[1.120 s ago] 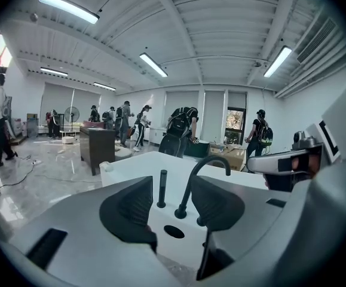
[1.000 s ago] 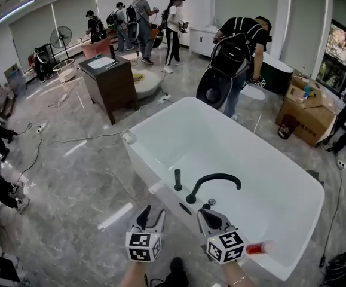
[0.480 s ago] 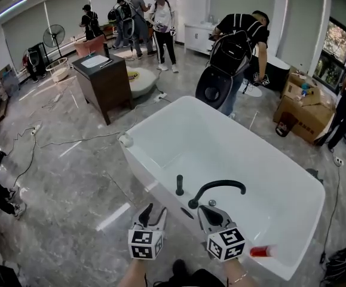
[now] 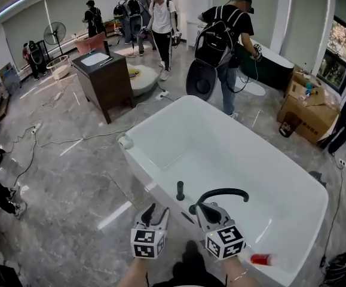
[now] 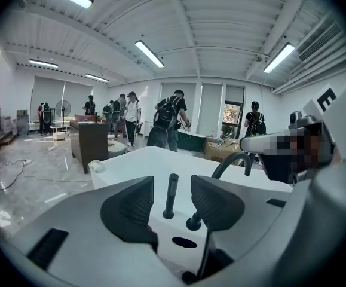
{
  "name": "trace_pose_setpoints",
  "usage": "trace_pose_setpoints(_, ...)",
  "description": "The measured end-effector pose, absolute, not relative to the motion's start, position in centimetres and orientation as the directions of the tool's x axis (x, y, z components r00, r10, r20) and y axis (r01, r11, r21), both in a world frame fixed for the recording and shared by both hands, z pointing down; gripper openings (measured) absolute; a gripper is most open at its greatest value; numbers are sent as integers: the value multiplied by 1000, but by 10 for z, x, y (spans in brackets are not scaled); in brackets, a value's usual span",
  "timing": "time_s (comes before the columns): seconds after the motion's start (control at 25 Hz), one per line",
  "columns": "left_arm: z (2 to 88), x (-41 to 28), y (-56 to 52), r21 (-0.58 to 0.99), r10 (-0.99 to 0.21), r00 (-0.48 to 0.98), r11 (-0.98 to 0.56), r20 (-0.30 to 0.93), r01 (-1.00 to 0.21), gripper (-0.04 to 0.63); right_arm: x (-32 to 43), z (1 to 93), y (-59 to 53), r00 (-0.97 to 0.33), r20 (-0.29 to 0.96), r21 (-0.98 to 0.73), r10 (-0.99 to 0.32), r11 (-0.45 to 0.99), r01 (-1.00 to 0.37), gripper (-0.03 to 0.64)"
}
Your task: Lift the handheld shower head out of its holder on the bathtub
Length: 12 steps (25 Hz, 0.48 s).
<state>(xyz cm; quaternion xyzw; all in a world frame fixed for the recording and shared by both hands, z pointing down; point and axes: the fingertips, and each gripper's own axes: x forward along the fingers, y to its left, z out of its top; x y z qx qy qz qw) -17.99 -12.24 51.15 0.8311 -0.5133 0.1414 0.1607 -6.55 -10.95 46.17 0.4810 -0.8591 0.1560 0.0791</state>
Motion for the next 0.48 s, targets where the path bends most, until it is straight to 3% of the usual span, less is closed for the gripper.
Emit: trace_pose_setpoints(0.48,542,-151,-218,120,-798,408,-398,444,-909,200,-48,480,-213,-572,303,-222,-762,528,-820,5)
